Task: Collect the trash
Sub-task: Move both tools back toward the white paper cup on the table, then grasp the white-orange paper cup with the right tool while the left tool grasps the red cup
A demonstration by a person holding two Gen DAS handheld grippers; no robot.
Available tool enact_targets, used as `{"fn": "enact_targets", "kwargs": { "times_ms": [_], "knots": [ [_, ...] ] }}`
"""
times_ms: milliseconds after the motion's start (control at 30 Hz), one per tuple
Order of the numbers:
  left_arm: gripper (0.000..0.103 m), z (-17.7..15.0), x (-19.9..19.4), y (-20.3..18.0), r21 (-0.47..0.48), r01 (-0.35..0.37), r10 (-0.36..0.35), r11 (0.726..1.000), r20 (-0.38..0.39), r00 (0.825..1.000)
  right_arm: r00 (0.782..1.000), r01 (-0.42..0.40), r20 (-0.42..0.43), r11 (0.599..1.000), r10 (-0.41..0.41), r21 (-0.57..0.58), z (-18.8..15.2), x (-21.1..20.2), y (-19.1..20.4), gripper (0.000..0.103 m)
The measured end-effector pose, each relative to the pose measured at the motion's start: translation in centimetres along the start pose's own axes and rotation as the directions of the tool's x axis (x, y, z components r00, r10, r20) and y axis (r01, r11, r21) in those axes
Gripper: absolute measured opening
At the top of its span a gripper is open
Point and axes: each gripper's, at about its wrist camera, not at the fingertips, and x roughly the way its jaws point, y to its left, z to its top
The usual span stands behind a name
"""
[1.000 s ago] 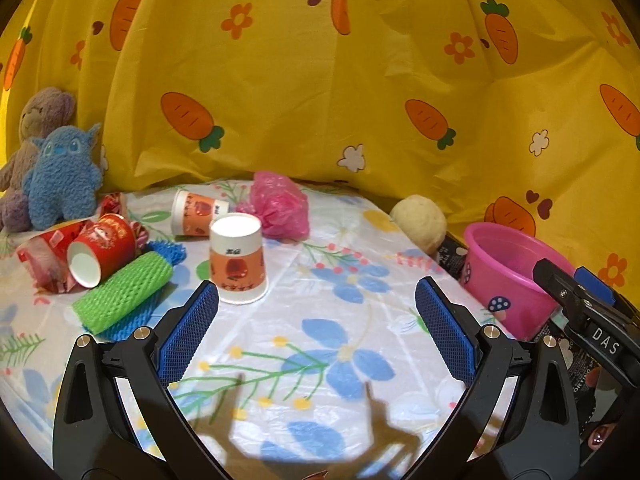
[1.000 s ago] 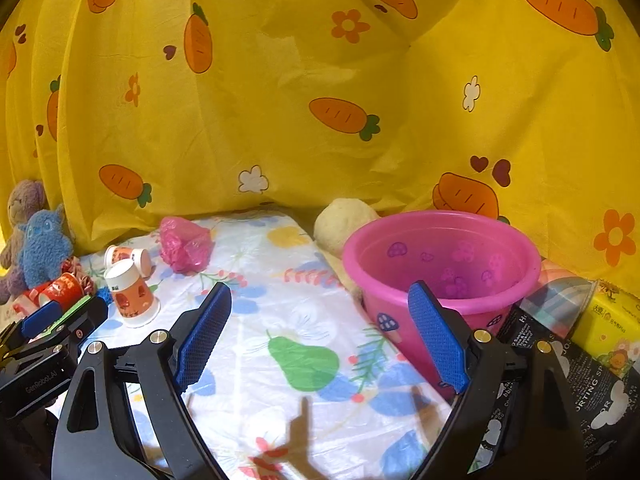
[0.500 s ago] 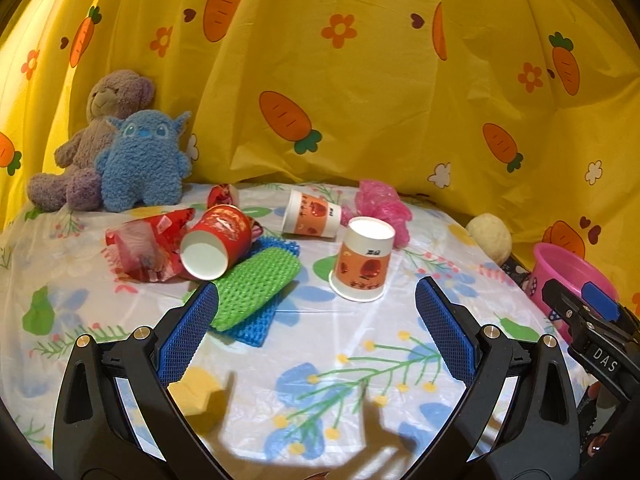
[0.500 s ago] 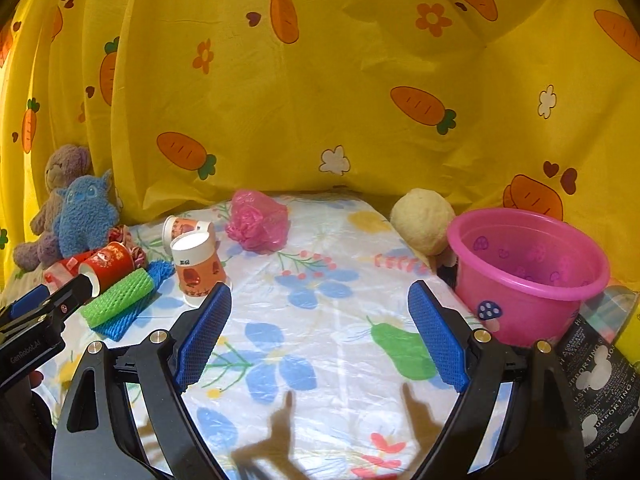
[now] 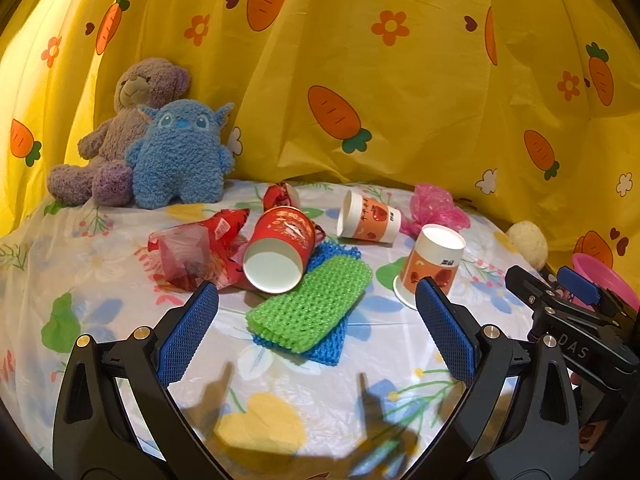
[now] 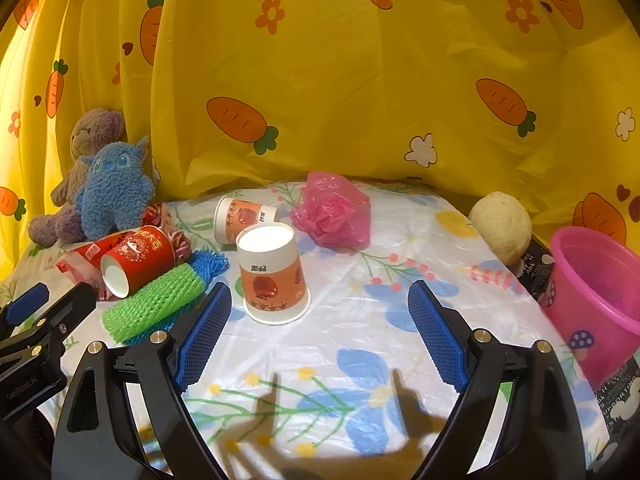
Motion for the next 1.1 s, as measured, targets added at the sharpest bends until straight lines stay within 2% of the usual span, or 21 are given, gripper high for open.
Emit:
{"fn": "enact_targets", "kwargs": {
  "times_ms": [233,467,633,767,833,1100],
  "knots": [
    [0.097,1.2,1.6,3.0,-0.046,-0.017,0.017,0.999,-0.008,1.000,0.999,-0.013,-0.043,0.999,0.012,-0.029,0.9,3.8,2.3,0.087],
    [0.097,1.9,2.9,3.8,-0.039,-0.011,0.010,0.999,-0.012,1.000,0.997,-0.010,-0.075,1.000,0.008,-0.022,1.5,6.9,3.2,0.087],
    [0.096,1.9,3.8,4.1,-0.037,0.005,-0.007,0.999,-0.033,0.999,0.995,-0.015,-0.098,0.999,0.012,-0.033,1.6,8.5,3.9,0.076],
    [0.094,2.2,4.8,3.9,-0.033,0.027,-0.029,0.999,-0.059,0.998,0.993,-0.016,-0.116,1.000,0.012,-0.026,1.6,9.4,3.8,0.060],
    [0.092,2.3,5.5,3.8,-0.025,0.026,-0.028,0.999,-0.071,0.997,0.992,-0.022,-0.122,1.000,0.019,-0.022,1.5,9.7,3.8,0.055],
    [0.080,2.6,8.1,3.8,-0.041,0.039,-0.044,0.998,-0.134,0.990,0.997,-0.030,-0.073,0.999,0.031,0.010,1.4,8.8,3.1,0.054]
  ]
}}
